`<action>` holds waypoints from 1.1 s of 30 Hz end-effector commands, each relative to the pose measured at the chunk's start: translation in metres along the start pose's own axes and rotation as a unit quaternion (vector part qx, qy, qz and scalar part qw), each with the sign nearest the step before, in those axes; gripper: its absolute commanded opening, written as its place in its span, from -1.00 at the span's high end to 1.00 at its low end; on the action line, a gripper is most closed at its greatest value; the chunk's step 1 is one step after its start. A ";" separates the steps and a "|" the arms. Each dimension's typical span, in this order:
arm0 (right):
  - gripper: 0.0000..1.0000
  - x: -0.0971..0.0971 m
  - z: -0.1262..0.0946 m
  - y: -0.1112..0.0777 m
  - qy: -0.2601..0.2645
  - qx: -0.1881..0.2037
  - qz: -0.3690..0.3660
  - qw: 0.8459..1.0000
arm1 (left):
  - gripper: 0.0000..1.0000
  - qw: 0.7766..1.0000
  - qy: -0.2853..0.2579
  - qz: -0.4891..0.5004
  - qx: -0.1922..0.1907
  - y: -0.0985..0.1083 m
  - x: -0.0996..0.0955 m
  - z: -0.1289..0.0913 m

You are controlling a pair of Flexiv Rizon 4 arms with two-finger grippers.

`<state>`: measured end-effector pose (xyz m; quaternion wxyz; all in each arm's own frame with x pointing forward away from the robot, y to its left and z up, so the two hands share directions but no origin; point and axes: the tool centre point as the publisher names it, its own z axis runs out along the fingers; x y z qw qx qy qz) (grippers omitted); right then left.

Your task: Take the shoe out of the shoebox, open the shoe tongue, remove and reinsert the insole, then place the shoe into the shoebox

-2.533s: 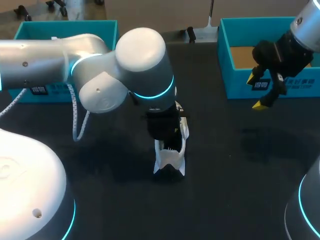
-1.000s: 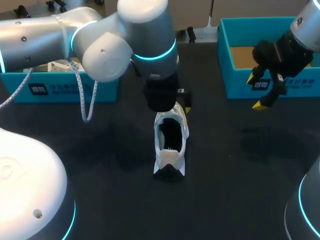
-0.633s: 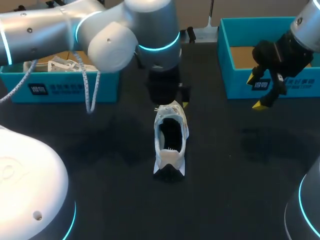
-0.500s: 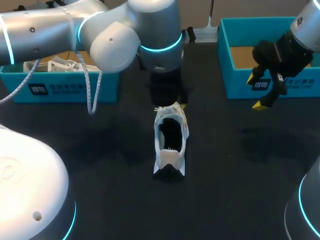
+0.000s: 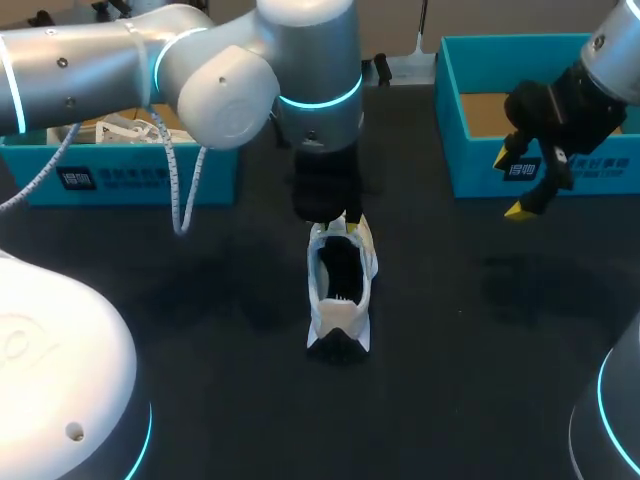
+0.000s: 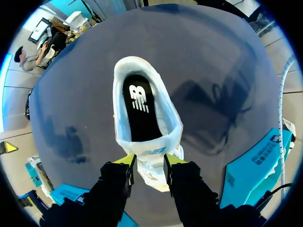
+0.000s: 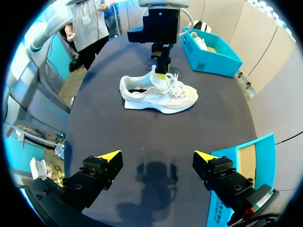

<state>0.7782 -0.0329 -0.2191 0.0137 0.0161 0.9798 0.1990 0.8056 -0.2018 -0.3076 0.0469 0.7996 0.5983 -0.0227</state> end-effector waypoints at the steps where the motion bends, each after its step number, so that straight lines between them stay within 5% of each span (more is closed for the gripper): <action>1: -1.00 0.000 0.000 0.000 0.000 0.001 0.000 1.000 | 0.24 1.000 -0.002 0.001 -0.001 -0.010 0.003 0.004; 10: -1.00 0.000 0.000 0.000 0.000 0.001 0.000 1.000 | 0.21 1.000 -0.007 -0.010 -0.004 -0.018 -0.003 0.007; 18: -1.00 0.000 0.000 0.000 0.000 0.001 0.000 1.000 | 0.22 0.998 -0.004 -0.059 -0.017 -0.004 -0.004 0.004; 27: -1.00 0.000 0.000 0.000 0.000 0.001 0.000 1.000 | 0.24 0.998 -0.002 -0.066 0.004 -0.031 -0.013 0.027; 33: -1.00 0.000 0.000 0.000 0.000 0.001 0.000 1.000 | 0.31 0.996 -0.009 -0.085 -0.003 -0.032 -0.008 0.019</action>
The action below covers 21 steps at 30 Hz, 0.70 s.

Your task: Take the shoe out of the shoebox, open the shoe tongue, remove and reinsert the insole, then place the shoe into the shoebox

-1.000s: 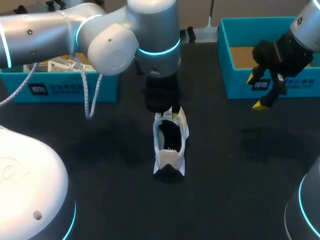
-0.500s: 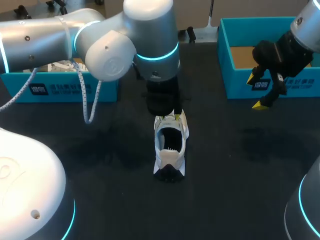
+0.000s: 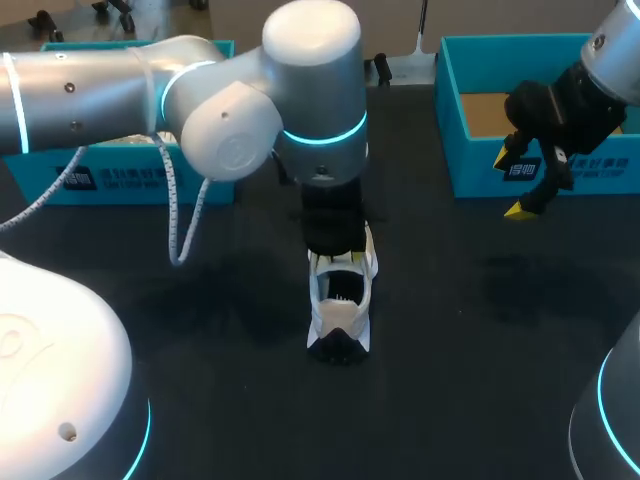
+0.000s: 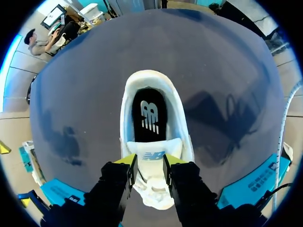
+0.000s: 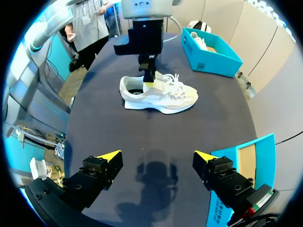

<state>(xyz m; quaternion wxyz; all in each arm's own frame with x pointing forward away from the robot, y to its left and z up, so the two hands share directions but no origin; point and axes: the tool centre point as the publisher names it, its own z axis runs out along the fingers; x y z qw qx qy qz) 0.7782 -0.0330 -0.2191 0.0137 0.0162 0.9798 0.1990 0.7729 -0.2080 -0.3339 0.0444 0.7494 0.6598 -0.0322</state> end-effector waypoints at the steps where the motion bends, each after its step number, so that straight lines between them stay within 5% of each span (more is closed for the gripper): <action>1: -1.00 0.000 0.001 0.000 0.000 0.001 0.000 1.000 | 0.31 1.000 -0.012 -0.011 -0.012 0.002 0.005 -0.011; 9: -1.00 0.000 0.001 0.000 0.000 0.001 0.000 1.000 | 0.46 0.999 -0.018 -0.046 -0.024 0.002 0.005 -0.008; 19: -1.00 0.000 0.001 0.000 0.000 0.001 0.000 1.000 | 0.23 0.990 -0.023 -0.132 -0.033 -0.006 0.007 -0.007; 21: -1.00 0.000 0.001 0.000 0.000 0.001 0.000 1.000 | 0.04 0.979 -0.035 -0.195 -0.044 -0.001 0.008 -0.016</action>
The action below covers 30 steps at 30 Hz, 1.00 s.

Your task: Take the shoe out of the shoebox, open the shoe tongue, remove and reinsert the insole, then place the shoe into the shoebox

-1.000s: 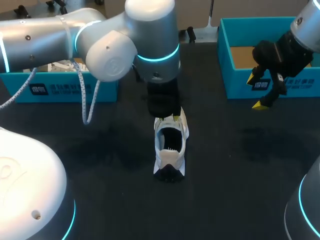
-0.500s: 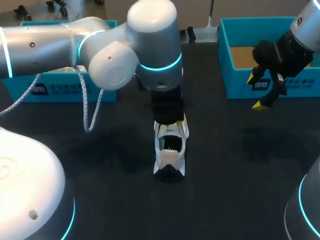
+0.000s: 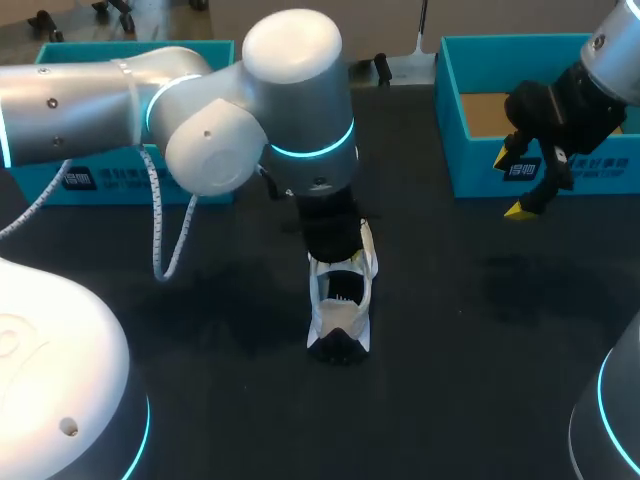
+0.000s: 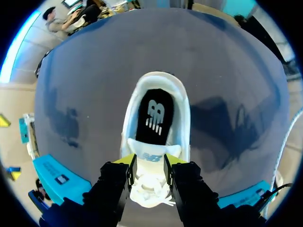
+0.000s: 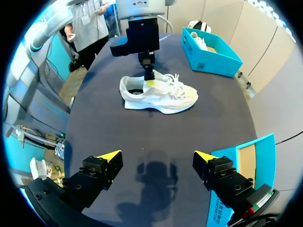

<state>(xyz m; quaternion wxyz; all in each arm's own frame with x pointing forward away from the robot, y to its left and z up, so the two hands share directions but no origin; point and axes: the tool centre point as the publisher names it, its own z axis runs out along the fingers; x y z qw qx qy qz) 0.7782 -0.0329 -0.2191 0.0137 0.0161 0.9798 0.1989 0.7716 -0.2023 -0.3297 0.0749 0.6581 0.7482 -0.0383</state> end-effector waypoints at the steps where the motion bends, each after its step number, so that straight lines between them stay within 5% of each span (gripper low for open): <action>1: -1.00 0.000 0.001 0.000 0.000 0.001 0.000 1.000 | -0.10 0.995 -0.020 -0.093 -0.017 0.005 0.002 -0.016; 2: -1.00 0.000 0.001 0.000 0.000 0.001 0.000 1.000 | -0.66 0.990 -0.023 -0.137 -0.019 0.009 0.002 -0.024; 3: -1.00 0.000 0.001 0.000 0.000 0.001 0.000 1.000 | -1.00 0.986 -0.030 -0.162 -0.016 0.012 0.002 -0.028; 20: -1.00 0.000 0.001 0.000 0.000 0.001 0.000 1.000 | -1.00 0.981 -0.040 -0.189 -0.013 0.013 0.002 -0.035; 30: -1.00 0.000 0.001 0.000 0.000 0.001 0.000 1.000 | -1.00 0.930 -0.022 -0.368 0.015 -0.031 0.009 -0.073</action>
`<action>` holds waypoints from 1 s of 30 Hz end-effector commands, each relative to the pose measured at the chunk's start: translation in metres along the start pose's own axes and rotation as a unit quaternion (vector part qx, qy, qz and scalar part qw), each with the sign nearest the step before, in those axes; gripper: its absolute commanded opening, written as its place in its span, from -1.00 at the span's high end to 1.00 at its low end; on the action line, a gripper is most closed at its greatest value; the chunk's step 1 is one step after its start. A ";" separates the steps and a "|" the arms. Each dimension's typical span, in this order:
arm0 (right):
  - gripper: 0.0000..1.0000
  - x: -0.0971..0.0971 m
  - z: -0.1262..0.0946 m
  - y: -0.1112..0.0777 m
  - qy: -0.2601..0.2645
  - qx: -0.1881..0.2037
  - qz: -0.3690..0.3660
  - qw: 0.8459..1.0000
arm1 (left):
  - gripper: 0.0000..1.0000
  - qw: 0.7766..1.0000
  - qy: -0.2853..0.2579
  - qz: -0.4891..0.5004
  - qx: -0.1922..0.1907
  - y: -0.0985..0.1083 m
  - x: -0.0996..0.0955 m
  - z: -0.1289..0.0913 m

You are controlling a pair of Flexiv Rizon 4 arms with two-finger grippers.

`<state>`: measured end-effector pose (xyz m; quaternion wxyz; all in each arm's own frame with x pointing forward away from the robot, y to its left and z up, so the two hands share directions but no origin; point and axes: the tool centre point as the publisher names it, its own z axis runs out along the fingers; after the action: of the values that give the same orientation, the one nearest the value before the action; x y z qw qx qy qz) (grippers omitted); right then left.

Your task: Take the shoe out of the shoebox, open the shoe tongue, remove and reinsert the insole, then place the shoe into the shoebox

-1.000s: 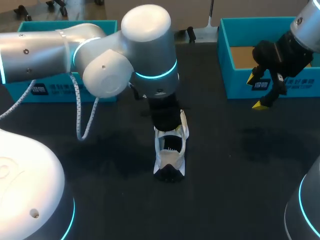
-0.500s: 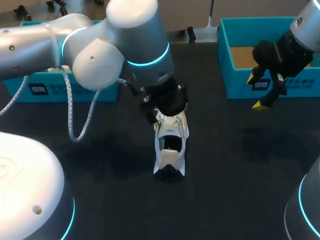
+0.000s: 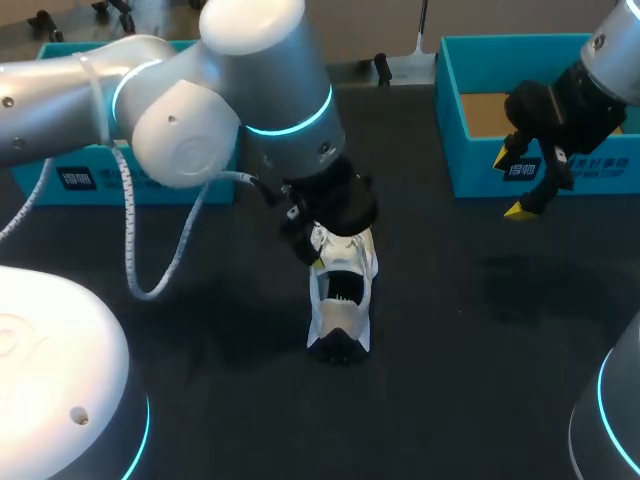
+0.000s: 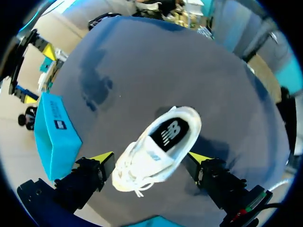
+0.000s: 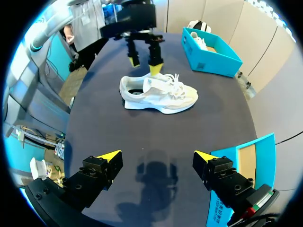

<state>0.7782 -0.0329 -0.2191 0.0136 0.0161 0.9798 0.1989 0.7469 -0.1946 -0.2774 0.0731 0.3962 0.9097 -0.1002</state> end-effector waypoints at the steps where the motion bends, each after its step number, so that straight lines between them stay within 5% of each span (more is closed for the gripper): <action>1: -1.00 0.000 0.001 0.000 0.000 0.001 0.000 1.000 | -1.00 0.996 0.012 -0.086 -0.020 -0.006 0.012 -0.020; 9: -1.00 0.000 0.001 0.000 0.000 0.001 0.000 1.000 | -1.00 0.971 0.072 -0.222 -0.045 -0.010 0.028 -0.022; 16: -1.00 0.000 0.001 0.000 0.000 0.001 0.000 1.000 | -1.00 0.953 0.048 -0.293 -0.056 -0.024 0.047 -0.016; 23: -1.00 0.000 0.001 0.000 0.000 0.001 0.000 1.000 | -0.79 0.943 0.033 -0.326 -0.061 -0.034 0.056 -0.006; 30: -1.00 0.000 0.001 0.000 0.000 0.001 0.000 1.000 | -0.83 0.949 0.028 -0.305 -0.070 -0.044 0.066 0.020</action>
<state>0.7782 -0.0329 -0.2191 0.0136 0.0161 0.9798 0.1989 0.6716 -0.1778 -0.2897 0.0394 0.0961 0.9938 -0.0407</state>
